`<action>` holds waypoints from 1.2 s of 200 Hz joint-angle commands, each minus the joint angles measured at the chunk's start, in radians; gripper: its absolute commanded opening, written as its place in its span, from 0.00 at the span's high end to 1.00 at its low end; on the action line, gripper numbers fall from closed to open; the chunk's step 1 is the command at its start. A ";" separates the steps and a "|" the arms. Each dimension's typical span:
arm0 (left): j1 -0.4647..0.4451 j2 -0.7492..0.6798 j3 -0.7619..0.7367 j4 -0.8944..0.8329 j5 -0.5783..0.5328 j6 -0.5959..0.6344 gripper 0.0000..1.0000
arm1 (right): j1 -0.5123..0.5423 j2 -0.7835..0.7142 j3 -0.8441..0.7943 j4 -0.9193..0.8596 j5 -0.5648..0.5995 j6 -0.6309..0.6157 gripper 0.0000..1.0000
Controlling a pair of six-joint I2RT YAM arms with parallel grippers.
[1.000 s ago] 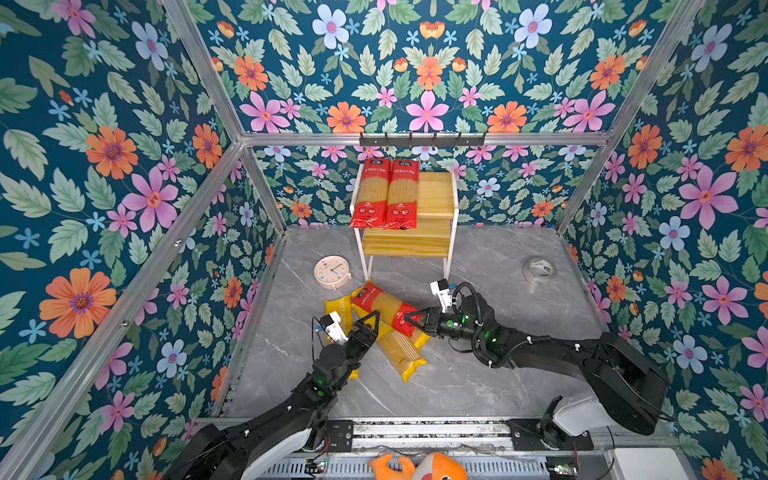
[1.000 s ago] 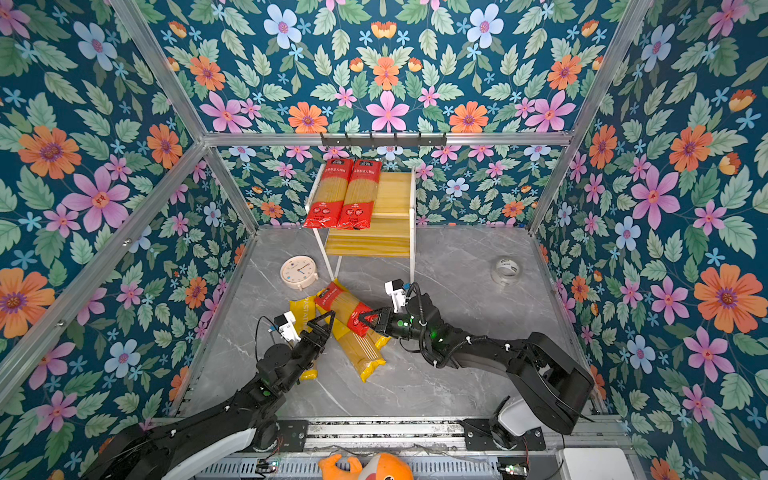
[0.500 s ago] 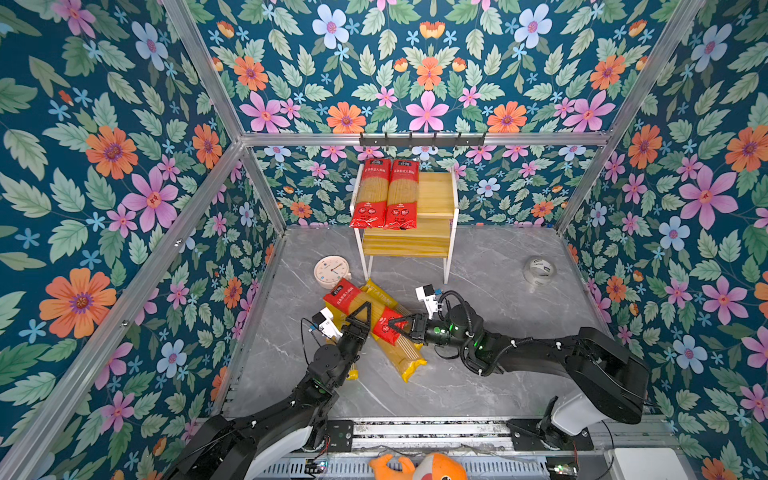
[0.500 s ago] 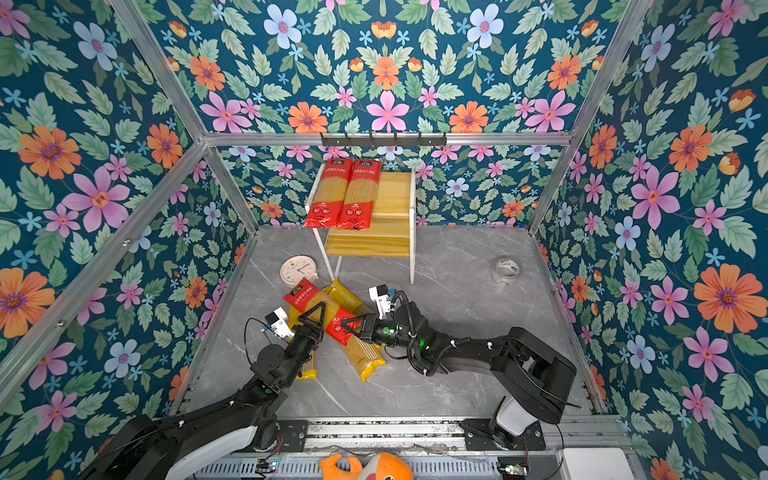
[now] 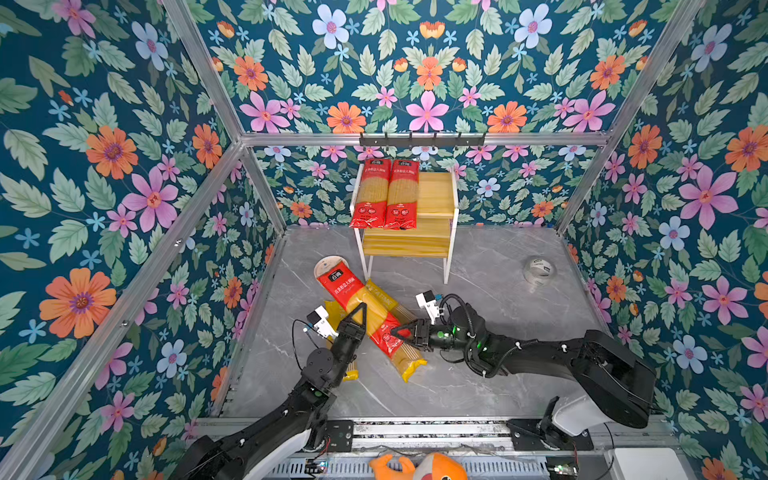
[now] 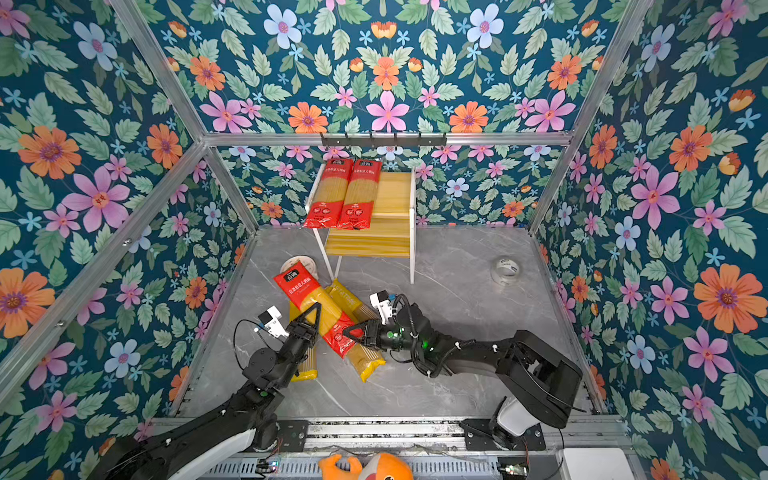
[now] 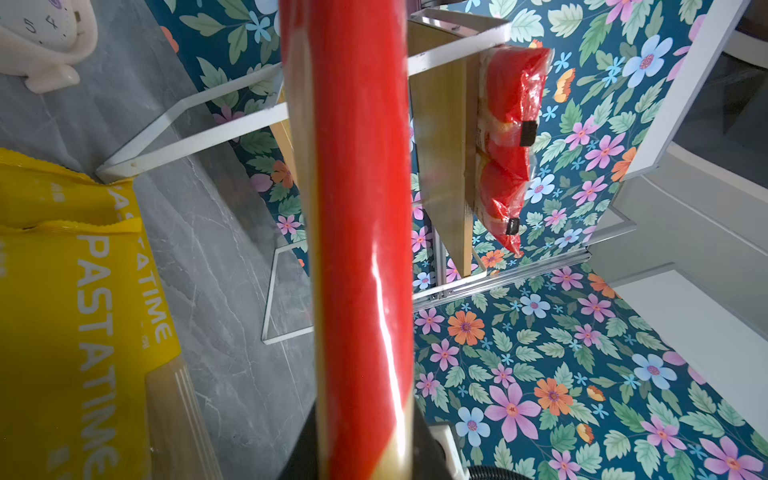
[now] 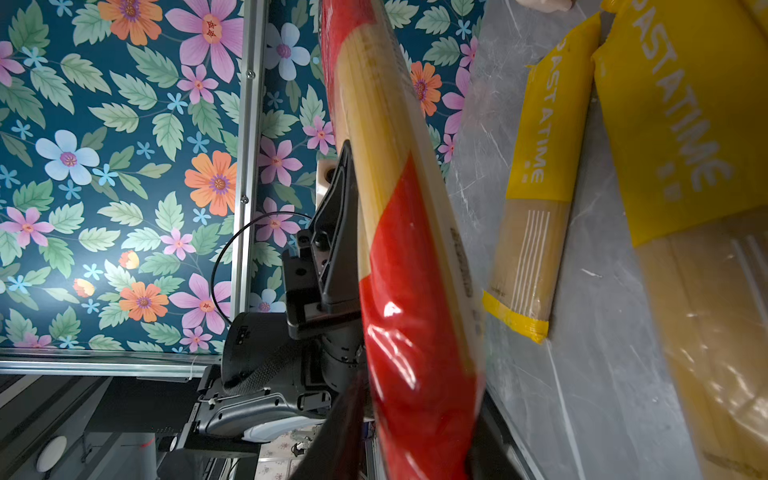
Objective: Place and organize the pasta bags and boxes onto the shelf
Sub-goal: 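Raise the red pack upright with the right gripper while the left releases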
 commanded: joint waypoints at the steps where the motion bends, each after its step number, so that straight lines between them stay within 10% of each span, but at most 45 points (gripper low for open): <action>1: -0.002 -0.008 0.019 0.056 0.039 0.039 0.84 | -0.019 0.027 0.015 0.052 -0.064 0.001 0.53; 57: -0.002 0.069 0.056 0.149 0.119 0.034 0.86 | -0.024 0.089 0.038 0.081 -0.102 -0.021 0.36; 118: -0.003 0.147 0.070 0.217 0.182 0.026 0.80 | -0.014 0.054 0.034 0.106 -0.064 -0.067 0.80; 149: -0.003 0.066 0.069 0.087 0.153 0.049 0.57 | -0.014 -0.007 0.053 -0.017 -0.039 -0.170 1.00; 178: -0.002 -0.040 0.065 -0.088 0.097 0.065 0.38 | -0.021 -0.072 0.121 -0.180 -0.070 -0.298 1.00; 240: -0.002 -0.156 0.062 -0.136 0.131 0.179 0.29 | -0.075 -0.191 0.346 -0.441 -0.148 -0.477 1.00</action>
